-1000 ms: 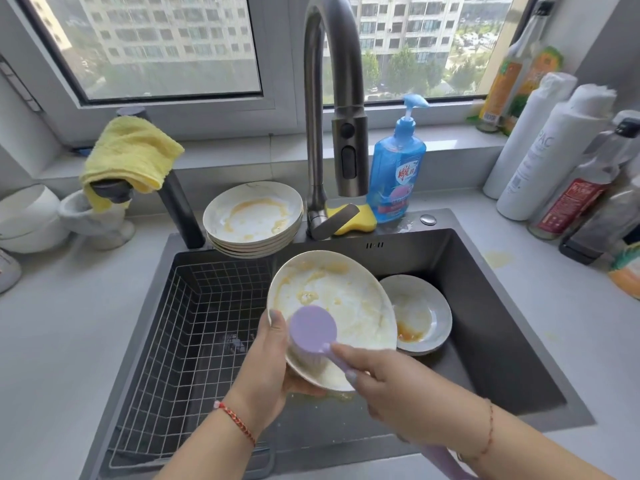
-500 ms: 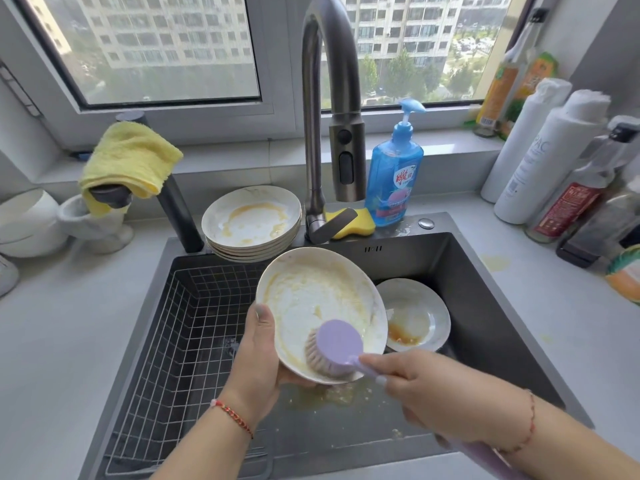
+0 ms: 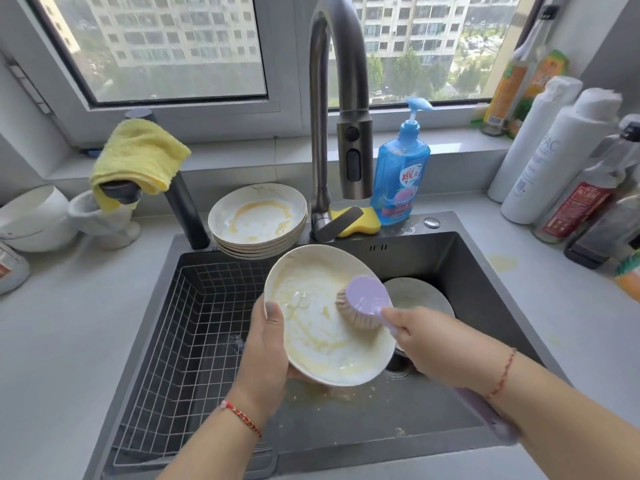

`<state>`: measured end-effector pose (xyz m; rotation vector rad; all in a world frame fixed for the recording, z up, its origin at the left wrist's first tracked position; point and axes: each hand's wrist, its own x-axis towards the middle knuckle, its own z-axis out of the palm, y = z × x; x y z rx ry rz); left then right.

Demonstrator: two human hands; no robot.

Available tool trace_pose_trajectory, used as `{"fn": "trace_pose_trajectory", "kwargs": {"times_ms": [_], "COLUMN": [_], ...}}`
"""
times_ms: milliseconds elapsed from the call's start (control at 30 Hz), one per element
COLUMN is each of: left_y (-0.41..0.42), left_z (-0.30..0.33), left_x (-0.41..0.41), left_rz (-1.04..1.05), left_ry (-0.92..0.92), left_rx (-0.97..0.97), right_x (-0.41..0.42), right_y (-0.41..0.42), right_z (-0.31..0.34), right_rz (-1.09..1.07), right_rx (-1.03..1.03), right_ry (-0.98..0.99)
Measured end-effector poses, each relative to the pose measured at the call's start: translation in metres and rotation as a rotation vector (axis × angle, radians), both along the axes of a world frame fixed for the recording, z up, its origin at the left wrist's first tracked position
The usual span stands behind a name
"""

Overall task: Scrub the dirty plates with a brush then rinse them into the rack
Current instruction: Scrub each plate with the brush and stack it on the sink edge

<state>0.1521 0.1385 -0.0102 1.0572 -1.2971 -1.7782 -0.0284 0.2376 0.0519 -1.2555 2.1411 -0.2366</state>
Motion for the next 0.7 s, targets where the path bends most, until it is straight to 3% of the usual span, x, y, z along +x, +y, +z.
{"fn": "trace_pose_trajectory", "kwargs": {"times_ms": [67, 167, 267, 367, 500, 600, 700], "left_y": [-0.003, -0.005, -0.003, -0.004, -0.013, -0.020, -0.026], "left_z": [-0.001, -0.003, -0.003, 0.000, 0.002, 0.004, 0.015], "left_x": [0.001, 0.000, -0.003, -0.003, 0.001, 0.002, -0.002], "left_rz": [0.029, 0.026, 0.022, 0.037, 0.092, 0.139, 0.209], "left_ry": [0.012, 0.020, 0.030, 0.052, 0.031, 0.036, 0.091], "left_rx": [0.001, -0.006, -0.016, -0.028, -0.050, -0.056, 0.038], "right_x": [0.005, 0.019, 0.023, 0.003, -0.003, 0.017, 0.025], "right_y": [0.005, 0.010, -0.008, -0.018, -0.001, 0.016, 0.024], "right_z": [0.004, 0.011, 0.005, 0.005, 0.009, 0.021, 0.035], "right_rz": [-0.072, 0.083, 0.147, 0.066, 0.061, 0.004, -0.144], "right_rx": [0.015, 0.023, -0.056, -0.082, -0.057, -0.022, -0.126], "right_ry": [-0.161, -0.224, -0.141, -0.024, -0.038, -0.307, -0.659]}}
